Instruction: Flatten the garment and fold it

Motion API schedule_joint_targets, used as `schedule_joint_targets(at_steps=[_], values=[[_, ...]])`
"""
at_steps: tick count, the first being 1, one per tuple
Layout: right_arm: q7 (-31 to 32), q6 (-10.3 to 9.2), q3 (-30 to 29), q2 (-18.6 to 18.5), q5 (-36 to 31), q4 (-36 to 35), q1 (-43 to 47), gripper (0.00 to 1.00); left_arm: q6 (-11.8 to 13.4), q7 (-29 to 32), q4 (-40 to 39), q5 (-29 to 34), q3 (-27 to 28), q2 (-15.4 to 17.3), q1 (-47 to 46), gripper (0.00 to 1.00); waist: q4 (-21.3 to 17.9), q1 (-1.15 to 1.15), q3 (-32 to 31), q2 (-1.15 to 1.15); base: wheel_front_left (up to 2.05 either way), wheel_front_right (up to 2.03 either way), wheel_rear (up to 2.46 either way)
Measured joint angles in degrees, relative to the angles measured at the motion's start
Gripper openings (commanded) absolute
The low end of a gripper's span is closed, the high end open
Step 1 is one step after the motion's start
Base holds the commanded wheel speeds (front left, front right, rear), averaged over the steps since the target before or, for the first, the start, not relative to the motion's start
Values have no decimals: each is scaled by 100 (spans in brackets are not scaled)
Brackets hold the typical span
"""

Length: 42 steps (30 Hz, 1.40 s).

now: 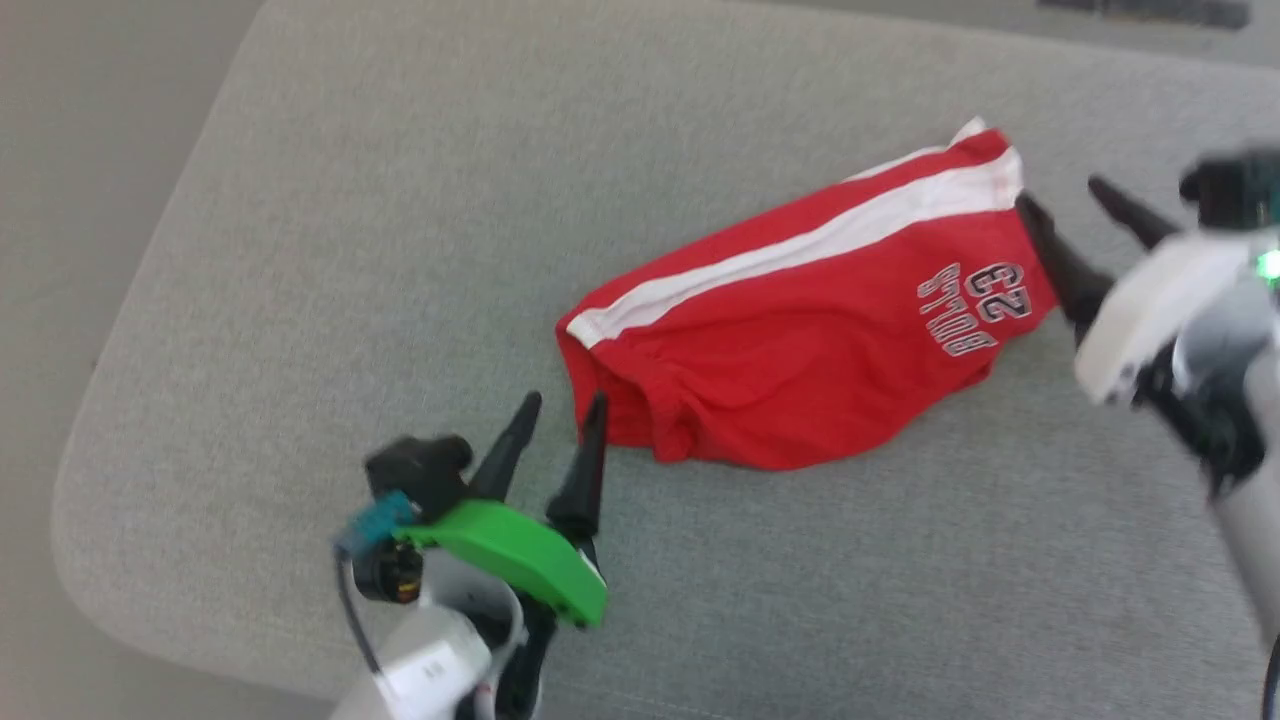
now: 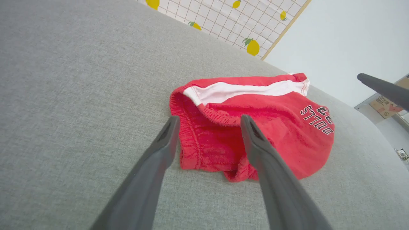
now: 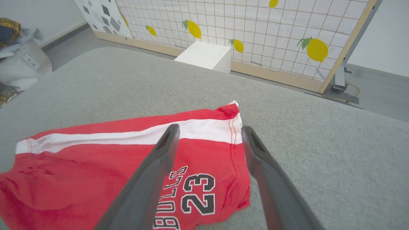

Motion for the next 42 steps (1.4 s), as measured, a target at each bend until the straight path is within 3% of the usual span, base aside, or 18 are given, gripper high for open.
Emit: schedule_joint_targets(at_steps=[8,9,12,21,24,25,27,36,42], values=[[-1048,0,-1020,972,-563,-967,1803,100,-65,-328,466,658,-573,38,69,100,-317,0,-428,0,0,0,0],[-1180,0,-1274,1360,-812,-1279,2251,100,-23,-385,812,781,-610,3,64,100,-475,0,-493,0,0,0,0],[-1238,0,-1535,1764,-1212,-1741,2644,100,189,-467,1365,794,-485,-109,8,100,-712,0,-551,0,0,0,0],[-1140,0,-1586,2038,-1463,-2128,2805,100,665,-236,2174,593,-163,-249,-381,100,-1057,0,-496,0,0,0,0],[-1103,0,-1566,2069,-1490,-2138,2807,100,711,87,2377,498,-165,-287,-505,100,-1112,0,-446,0,0,0,0],[-1100,0,-1561,2071,-1506,-2139,2807,100,709,160,2407,485,-178,-299,-536,58,-1123,0,-434,0,0,0,0],[-1069,0,-1544,2071,-1538,-2139,2807,100,651,325,2432,447,-216,-307,-588,1,-1135,0,-404,0,0,0,0],[-726,0,-1553,2011,-1803,-1634,2316,100,407,485,2380,436,-400,-326,-709,0,-987,0,-323,0,0,0,0],[-352,0,-1889,2078,-2047,-391,1102,100,315,475,2284,438,-521,-348,-806,0,-817,0,-178,0,0,0,0]])
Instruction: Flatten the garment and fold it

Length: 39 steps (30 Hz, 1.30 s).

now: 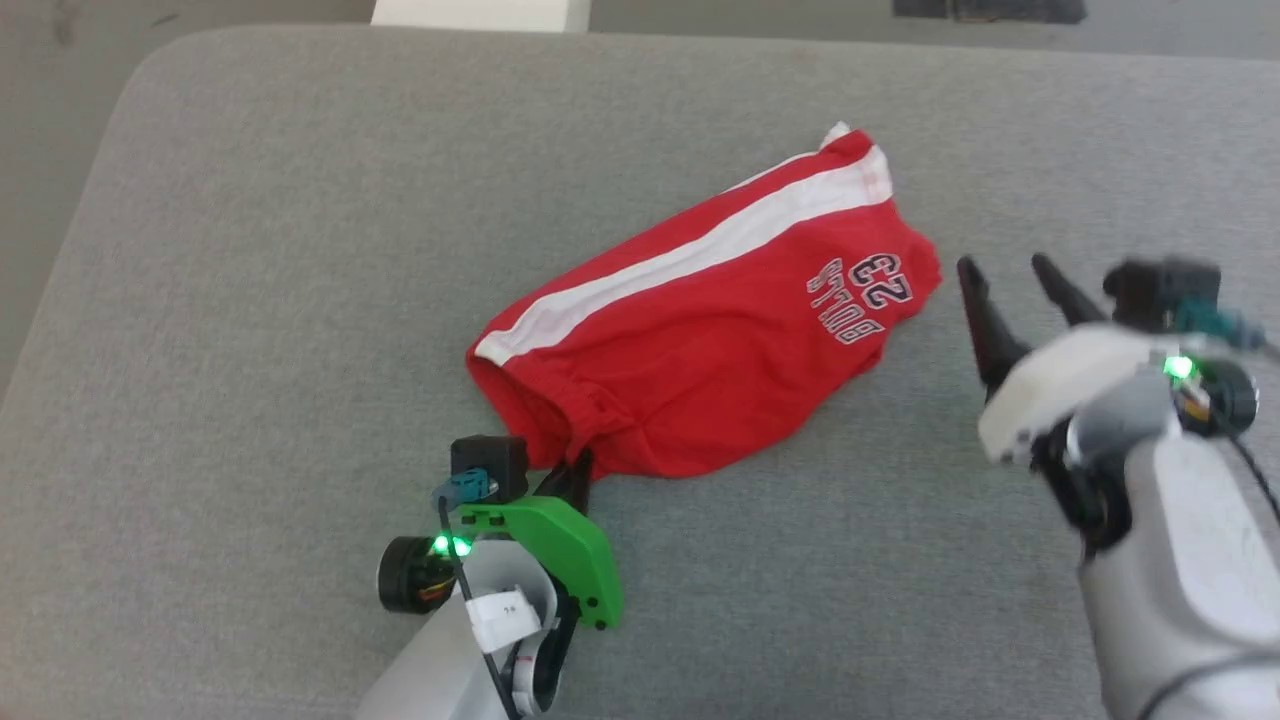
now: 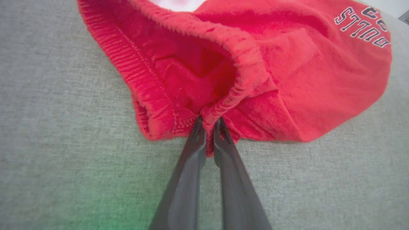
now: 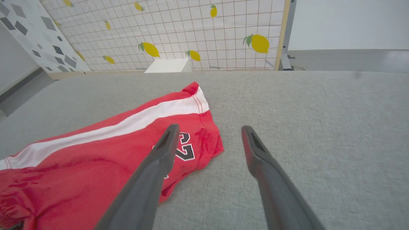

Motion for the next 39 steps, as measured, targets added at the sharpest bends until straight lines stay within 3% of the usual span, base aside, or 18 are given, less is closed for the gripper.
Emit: schedule_joint_targets(at_steps=[7,13,14,15,17,24,29,35,39], values=[[479,0,-595,62,-481,1695,-1298,100,-71,-120,-88,10,-153,-74,-161,0,257,0,254,0,0,0,0],[1706,-1,-675,67,-922,2714,-1938,100,-102,-233,-153,19,-250,-164,-311,0,482,0,499,0,0,0,0],[1826,-1,-653,53,-949,2752,-1998,88,-102,-244,-159,19,-258,-168,-320,0,503,0,516,0,0,0,0],[2039,-1,-610,11,-977,2787,-2125,42,-102,-253,-176,19,-275,-177,-328,0,541,0,545,0,0,0,0],[2181,-1,-538,-26,-979,2784,-2217,0,-103,-308,-213,23,-287,-190,-330,0,585,0,573,0,0,0,0],[1757,0,-246,-45,-631,2169,-1684,0,-148,-368,-392,58,-325,-13,-286,0,585,0,387,0,0,0,0],[1463,0,-21,-110,-263,929,-772,0,-159,-210,-792,30,-289,366,-7,0,469,0,149,0,0,0,0],[1597,0,-66,60,167,-851,650,0,-258,259,-1459,-56,-335,877,379,0,201,0,-61,0,0,0,0],[1731,0,-172,183,333,-1775,1558,0,-193,543,-1837,-125,-350,1127,618,0,-3,0,-177,0,0,0,0]])
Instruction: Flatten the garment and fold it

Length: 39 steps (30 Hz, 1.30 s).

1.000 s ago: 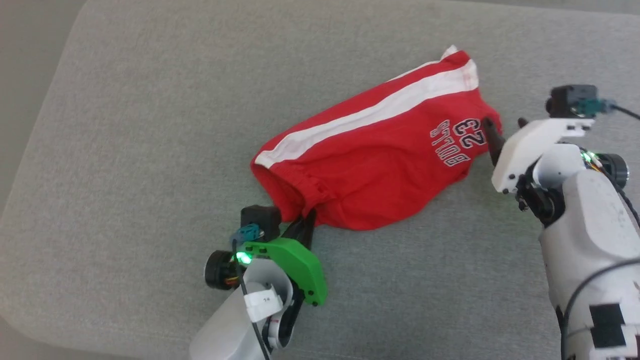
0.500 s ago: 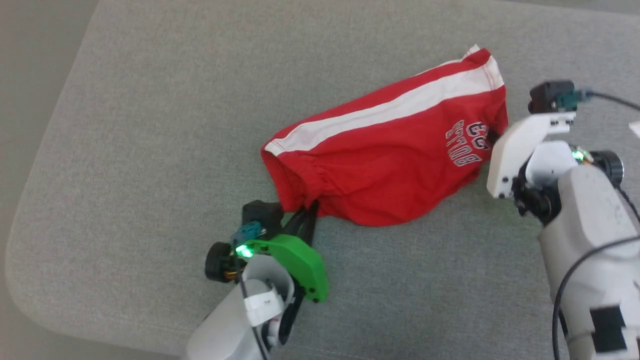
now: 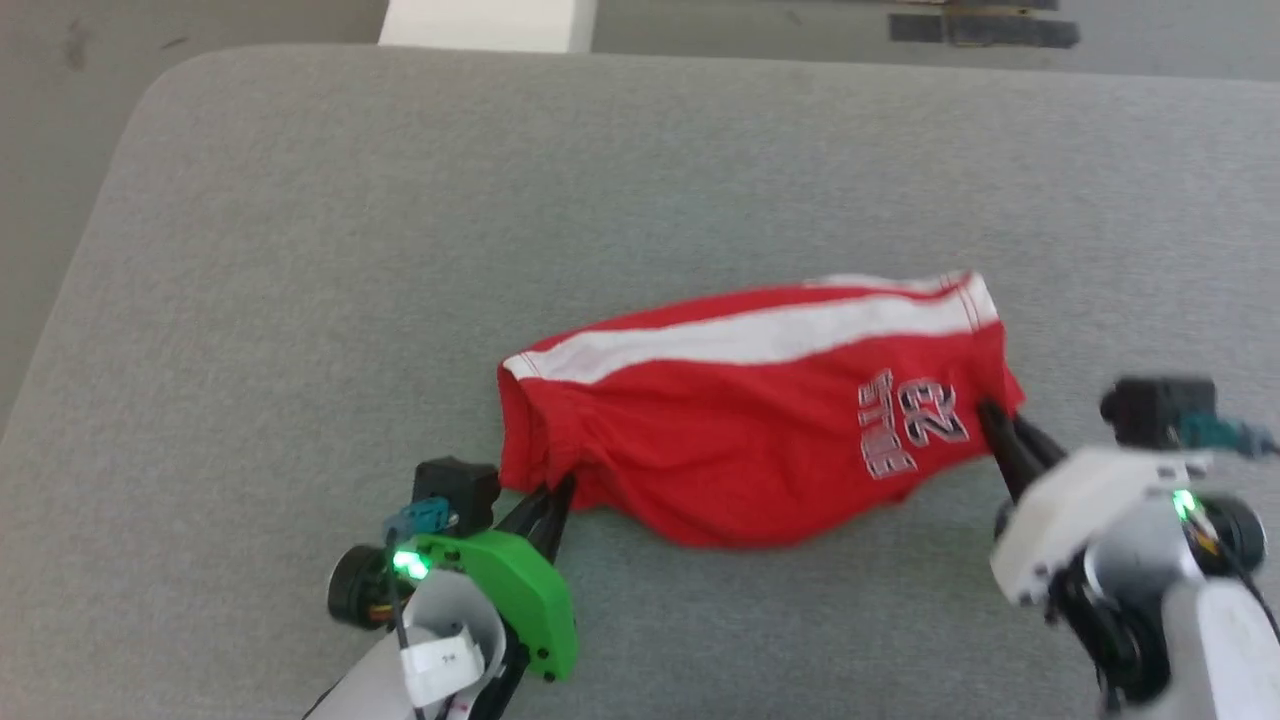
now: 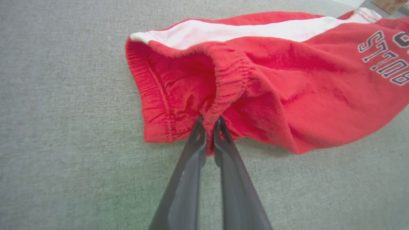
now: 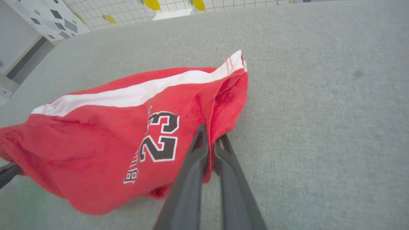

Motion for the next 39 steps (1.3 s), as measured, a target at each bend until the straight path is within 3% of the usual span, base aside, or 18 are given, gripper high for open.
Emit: schedule_joint_targets(at_steps=[4,10,11,12,13,14,22,26,31,36,39], values=[[37,0,-113,13,452,-359,766,0,109,244,-296,-130,9,182,281,0,-178,0,-118,0,0,0,0],[-12,0,-35,19,586,-125,1305,0,315,651,-498,-292,19,367,688,0,-402,0,-225,0,0,0,0],[-5,0,-13,21,554,-60,1307,22,356,700,-521,-348,33,372,744,0,-430,0,-240,0,0,0,0],[23,0,1,20,535,-16,1307,100,396,723,-545,-399,46,372,781,44,-446,0,-256,0,0,0,0],[78,0,19,20,482,40,1307,100,409,761,-576,-445,52,374,820,84,-461,0,-276,0,0,0,0],[119,0,23,20,445,82,1307,100,447,789,-599,-488,57,375,856,100,-474,0,-298,0,0,0,0],[-35,0,-314,19,168,-214,1307,100,556,600,-935,-654,263,412,1253,100,-472,0,-482,0,0,0,0],[-283,0,-490,18,124,-311,1291,100,581,-101,-1155,-682,589,426,1424,100,-419,0,-537,0,0,0,0],[-459,0,-579,18,38,-174,997,100,499,-1497,-934,-241,975,411,1291,100,-292,0,-529,0,0,0,0],[-577,0,-734,20,45,363,516,100,300,-1727,-560,372,1445,93,831,100,-191,0,-472,0,0,0,0],[-509,0,-858,18,44,886,244,100,102,-1745,-673,981,1898,-286,626,100,-142,0,-422,0,0,0,0]])
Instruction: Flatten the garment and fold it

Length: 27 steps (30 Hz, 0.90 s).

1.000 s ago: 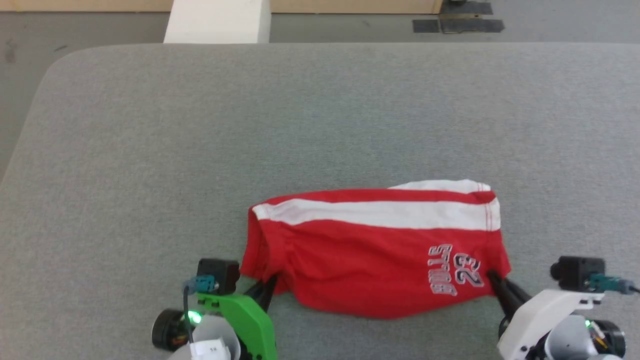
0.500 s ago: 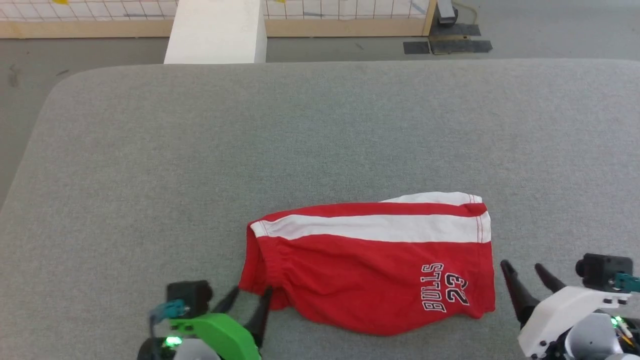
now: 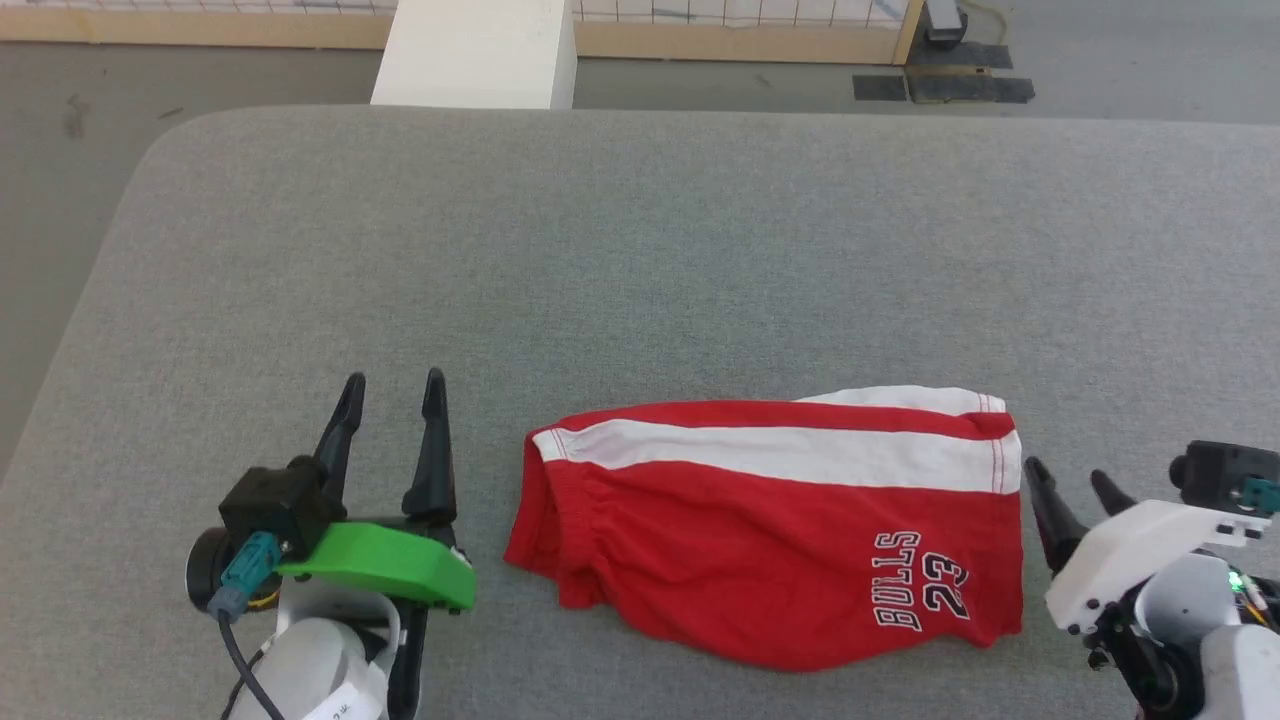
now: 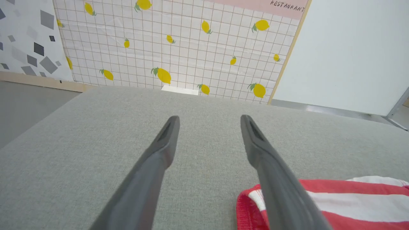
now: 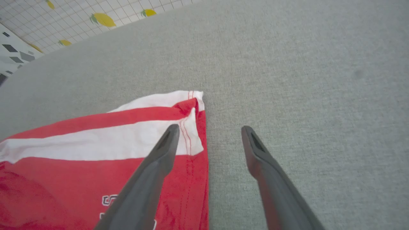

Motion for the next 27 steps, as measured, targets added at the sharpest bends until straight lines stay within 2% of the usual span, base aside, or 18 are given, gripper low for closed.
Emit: schedule_joint_targets(at_steps=[6,13,14,15,16,17,18,22,27], values=[[403,0,119,3,-60,776,-353,100,-514,0,99,687,500,-495,9,100,32,0,85,0,0,0,0],[1067,-1,323,-48,131,1100,-583,100,-882,0,255,1058,923,-800,33,100,31,0,180,0,0,0,0],[1141,-1,375,-66,202,1101,-603,89,-917,0,260,1090,966,-829,45,100,33,0,186,0,0,0,0],[1211,-1,432,-71,270,1093,-614,60,-937,0,272,1117,1023,-864,62,100,32,0,190,0,0,0,0],[1268,-1,492,-76,325,1077,-616,36,-973,0,289,1123,1077,-888,76,100,30,0,191,0,0,0,0],[1310,-1,534,-76,350,1047,-617,27,-1000,0,305,1127,1122,-904,80,100,27,0,192,0,0,0,0],[1312,-1,553,-73,350,1024,-615,0,-1027,0,314,1139,1160,-914,80,100,25,0,191,0,0,0,0],[1241,0,396,4,189,854,-547,0,-1102,0,348,1255,1284,-989,85,100,6,0,163,0,0,0,0],[872,1,-419,20,-561,399,-444,0,-1166,0,379,1373,1341,-1033,125,100,-15,0,110,0,0,0,0]])
